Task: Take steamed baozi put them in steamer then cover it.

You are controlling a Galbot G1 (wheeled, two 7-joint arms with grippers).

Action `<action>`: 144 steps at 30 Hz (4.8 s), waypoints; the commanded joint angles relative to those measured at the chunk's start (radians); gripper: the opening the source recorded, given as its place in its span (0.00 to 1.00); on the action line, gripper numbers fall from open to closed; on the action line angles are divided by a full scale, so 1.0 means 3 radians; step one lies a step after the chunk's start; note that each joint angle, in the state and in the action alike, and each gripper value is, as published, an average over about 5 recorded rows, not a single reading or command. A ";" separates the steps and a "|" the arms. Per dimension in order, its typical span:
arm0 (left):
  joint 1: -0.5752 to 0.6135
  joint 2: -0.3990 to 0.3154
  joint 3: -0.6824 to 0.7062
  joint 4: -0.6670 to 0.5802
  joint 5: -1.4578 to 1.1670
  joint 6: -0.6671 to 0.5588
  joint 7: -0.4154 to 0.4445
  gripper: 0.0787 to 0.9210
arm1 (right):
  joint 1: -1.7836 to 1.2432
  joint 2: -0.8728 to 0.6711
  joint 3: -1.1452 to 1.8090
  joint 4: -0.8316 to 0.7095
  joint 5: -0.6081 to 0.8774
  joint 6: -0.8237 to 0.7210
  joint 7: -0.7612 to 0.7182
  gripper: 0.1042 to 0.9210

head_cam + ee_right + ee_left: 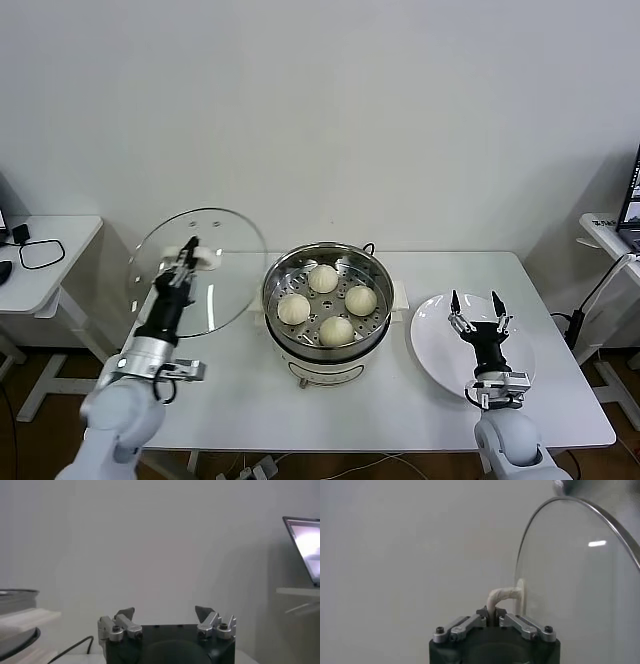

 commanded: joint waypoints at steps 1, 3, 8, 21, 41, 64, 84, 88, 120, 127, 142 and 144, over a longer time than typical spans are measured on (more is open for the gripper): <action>-0.0498 -0.0327 0.1333 -0.0271 0.0480 0.0761 0.0551 0.13 | 0.0021 0.0032 0.0001 -0.0011 0.0000 0.0001 0.0004 0.88; -0.0605 -0.0444 0.1505 -0.0080 0.0575 0.0845 0.0610 0.13 | 0.0026 0.0047 0.0007 -0.0023 0.0000 0.0002 0.0003 0.88; -0.0743 -0.0655 0.1754 0.0228 0.0795 0.1007 0.0767 0.13 | 0.0044 0.0082 0.0022 -0.0086 -0.0011 0.0013 -0.0006 0.88; -0.0810 -0.0960 0.1894 0.0515 0.0992 0.1201 0.0973 0.13 | 0.0093 0.0110 -0.0005 -0.0160 -0.0145 -0.0076 0.0010 0.88; -0.0883 -0.1225 0.1877 0.0799 0.1141 0.1304 0.1015 0.13 | 0.0146 0.0120 0.0003 -0.0255 -0.0201 -0.0075 0.0013 0.88; -0.0877 -0.1210 0.1785 0.0946 0.1401 0.1223 0.1046 0.13 | 0.0157 0.0139 -0.0009 -0.0260 -0.0202 -0.0064 0.0009 0.88; -0.0896 -0.1227 0.1767 0.1003 0.1450 0.1170 0.1019 0.13 | 0.0149 0.0137 0.0007 -0.0263 -0.0194 -0.0052 0.0001 0.88; -0.0894 -0.1220 0.1754 0.1014 0.1453 0.1163 0.1019 0.13 | 0.0147 0.0135 0.0010 -0.0258 -0.0193 -0.0051 0.0002 0.88; -0.0389 -0.0910 0.1705 0.0224 0.1102 0.1184 0.1065 0.75 | 0.0222 0.0106 -0.0080 -0.0248 -0.0177 -0.0060 0.0001 0.88; -0.0295 -0.0823 0.1576 -0.0112 0.0492 0.1199 0.0963 0.86 | 0.0241 0.0108 -0.0093 -0.0251 -0.0192 -0.0053 -0.0009 0.88; -0.0416 -0.0500 0.0323 0.0208 -0.3582 0.0590 -0.0117 0.88 | -0.0032 -0.0049 -0.0186 0.0114 0.0100 -0.0476 0.0005 0.88; -0.0328 -0.0474 0.0228 0.0281 -0.3784 0.0413 -0.0108 0.88 | -0.0062 -0.0048 -0.0166 0.0159 0.0123 -0.0570 0.0010 0.88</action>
